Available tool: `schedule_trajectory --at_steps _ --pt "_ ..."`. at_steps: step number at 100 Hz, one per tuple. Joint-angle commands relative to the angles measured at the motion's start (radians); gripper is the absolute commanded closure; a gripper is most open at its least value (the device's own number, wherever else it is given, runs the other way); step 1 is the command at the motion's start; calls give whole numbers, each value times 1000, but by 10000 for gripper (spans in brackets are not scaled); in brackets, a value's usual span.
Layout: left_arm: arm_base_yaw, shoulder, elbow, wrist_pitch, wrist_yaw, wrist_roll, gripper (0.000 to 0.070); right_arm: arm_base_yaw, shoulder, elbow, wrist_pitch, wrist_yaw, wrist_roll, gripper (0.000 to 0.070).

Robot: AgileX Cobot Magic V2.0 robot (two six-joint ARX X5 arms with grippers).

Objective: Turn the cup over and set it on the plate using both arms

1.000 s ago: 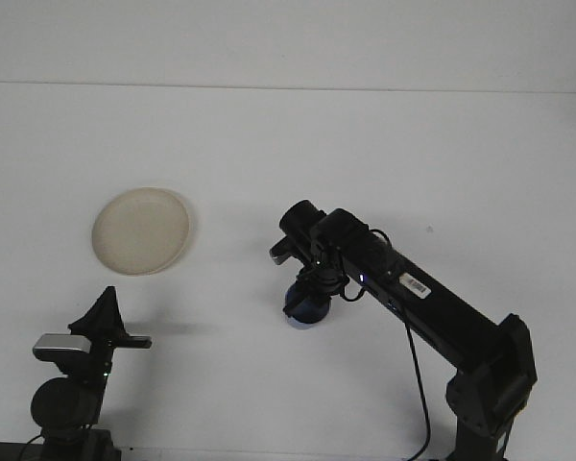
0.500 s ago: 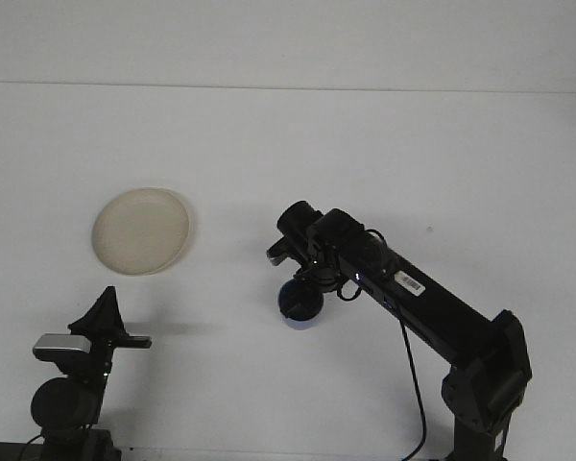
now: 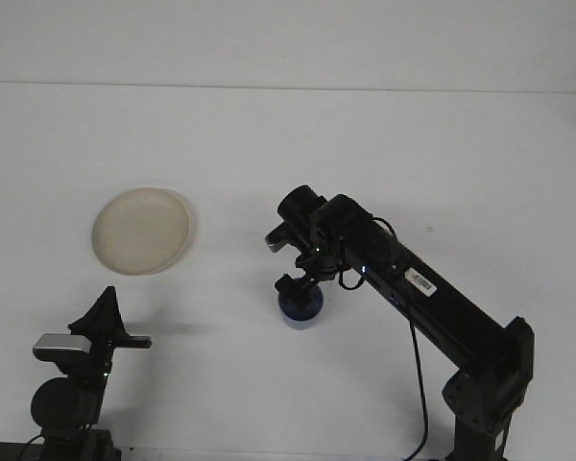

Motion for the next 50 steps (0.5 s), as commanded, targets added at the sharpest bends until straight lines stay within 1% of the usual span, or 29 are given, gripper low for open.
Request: schedule_trajectory --at_steps 1,21,39,44,50 --pt "0 -1 -20 10 5 2 688 -3 -19 41 -5 -1 -27 146" --pt "0 -1 -20 10 5 2 688 -95 -93 50 -32 -1 -89 146" --pt "0 -1 -20 10 5 2 688 -236 -152 46 -30 -6 -90 146" --pt "0 -1 -20 10 5 2 688 -275 -164 46 -30 -16 -90 146" --pt "0 -1 -20 10 5 2 688 -323 -183 46 -30 -45 -90 146"
